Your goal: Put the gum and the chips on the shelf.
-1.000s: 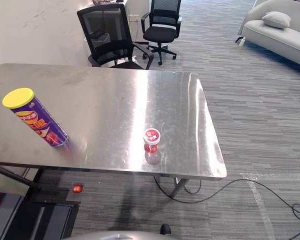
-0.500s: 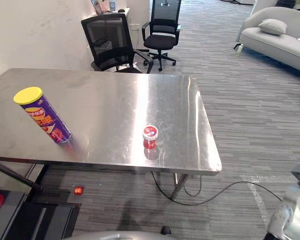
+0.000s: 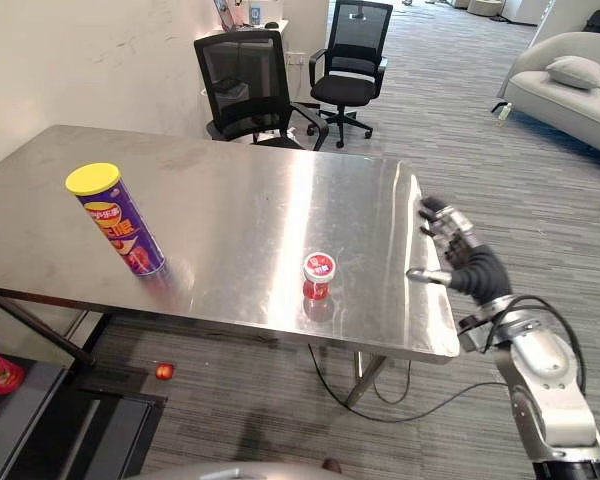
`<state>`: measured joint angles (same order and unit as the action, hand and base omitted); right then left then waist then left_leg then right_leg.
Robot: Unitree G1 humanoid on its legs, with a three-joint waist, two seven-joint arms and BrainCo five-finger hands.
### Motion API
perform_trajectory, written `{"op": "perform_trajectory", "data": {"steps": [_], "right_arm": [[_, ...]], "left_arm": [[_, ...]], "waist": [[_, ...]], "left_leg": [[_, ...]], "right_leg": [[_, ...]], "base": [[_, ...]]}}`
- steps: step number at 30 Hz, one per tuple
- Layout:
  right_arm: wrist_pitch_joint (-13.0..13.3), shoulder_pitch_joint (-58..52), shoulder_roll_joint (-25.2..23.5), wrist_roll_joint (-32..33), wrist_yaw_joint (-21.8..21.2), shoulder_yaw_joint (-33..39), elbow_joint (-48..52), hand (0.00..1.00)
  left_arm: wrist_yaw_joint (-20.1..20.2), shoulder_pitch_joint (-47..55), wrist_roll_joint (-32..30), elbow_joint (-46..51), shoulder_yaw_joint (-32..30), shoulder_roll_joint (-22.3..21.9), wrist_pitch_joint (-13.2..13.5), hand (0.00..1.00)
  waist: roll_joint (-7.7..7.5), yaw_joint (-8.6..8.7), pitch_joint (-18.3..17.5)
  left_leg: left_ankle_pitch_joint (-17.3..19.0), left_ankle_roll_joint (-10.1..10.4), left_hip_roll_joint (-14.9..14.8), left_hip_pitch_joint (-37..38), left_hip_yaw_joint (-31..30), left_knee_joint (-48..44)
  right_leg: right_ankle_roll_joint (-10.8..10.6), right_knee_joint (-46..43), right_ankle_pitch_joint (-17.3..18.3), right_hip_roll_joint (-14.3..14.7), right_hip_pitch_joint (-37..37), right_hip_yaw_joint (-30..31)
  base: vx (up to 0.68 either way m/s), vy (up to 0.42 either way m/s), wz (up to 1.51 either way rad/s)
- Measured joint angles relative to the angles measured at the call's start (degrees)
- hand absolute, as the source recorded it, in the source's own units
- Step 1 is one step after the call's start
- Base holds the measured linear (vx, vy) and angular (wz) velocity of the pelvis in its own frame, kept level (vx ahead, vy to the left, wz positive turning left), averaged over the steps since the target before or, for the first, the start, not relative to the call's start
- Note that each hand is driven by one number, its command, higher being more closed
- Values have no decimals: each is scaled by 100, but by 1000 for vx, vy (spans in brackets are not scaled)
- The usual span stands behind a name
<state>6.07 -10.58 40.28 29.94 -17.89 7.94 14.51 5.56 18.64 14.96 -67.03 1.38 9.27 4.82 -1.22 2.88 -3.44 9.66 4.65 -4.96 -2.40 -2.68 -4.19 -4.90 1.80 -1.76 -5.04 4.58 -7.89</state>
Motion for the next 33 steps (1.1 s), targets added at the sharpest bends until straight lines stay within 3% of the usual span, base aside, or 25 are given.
{"op": "perform_trajectory", "data": {"steps": [10, 18, 21, 33], "right_arm": [[-111, 163, 3, -503, 40, -615, -720, 0], [-117, 479, 0, -995, 364, -649, -1118, 0], [-113, 756, -30, -1204, 489, -649, -1286, 0], [-113, 908, -85, -1189, 474, -770, -1284, 0]], "left_arm": [[3, -4, 83, 59, 49, 7, 11, 0], [3, 68, 172, 199, 25, 30, 9, 0], [51, 126, 179, 421, -131, 41, 14, 0], [77, 133, 181, 659, -221, 41, 22, 0]], "waist": [[-67, -141, 8], [-114, -160, 39], [-226, -185, 200], [-293, -247, 503]], "left_leg": [[-28, -38, 79, -61, -125, -3], [-41, -60, 125, -139, -210, -9], [-42, -60, 129, -143, -215, -4], [-44, -64, 134, -141, -213, 8]], "right_leg": [[0, 0, 0, -67, -2, -107], [1, 22, -1, -93, 18, -177], [1, 41, -1, -91, 17, -175], [6, 100, -4, -85, 14, -161]], "base": [[-7, 8, 6], [6, 6, 5], [0, 0, 0], [10, 1, 0]]}}
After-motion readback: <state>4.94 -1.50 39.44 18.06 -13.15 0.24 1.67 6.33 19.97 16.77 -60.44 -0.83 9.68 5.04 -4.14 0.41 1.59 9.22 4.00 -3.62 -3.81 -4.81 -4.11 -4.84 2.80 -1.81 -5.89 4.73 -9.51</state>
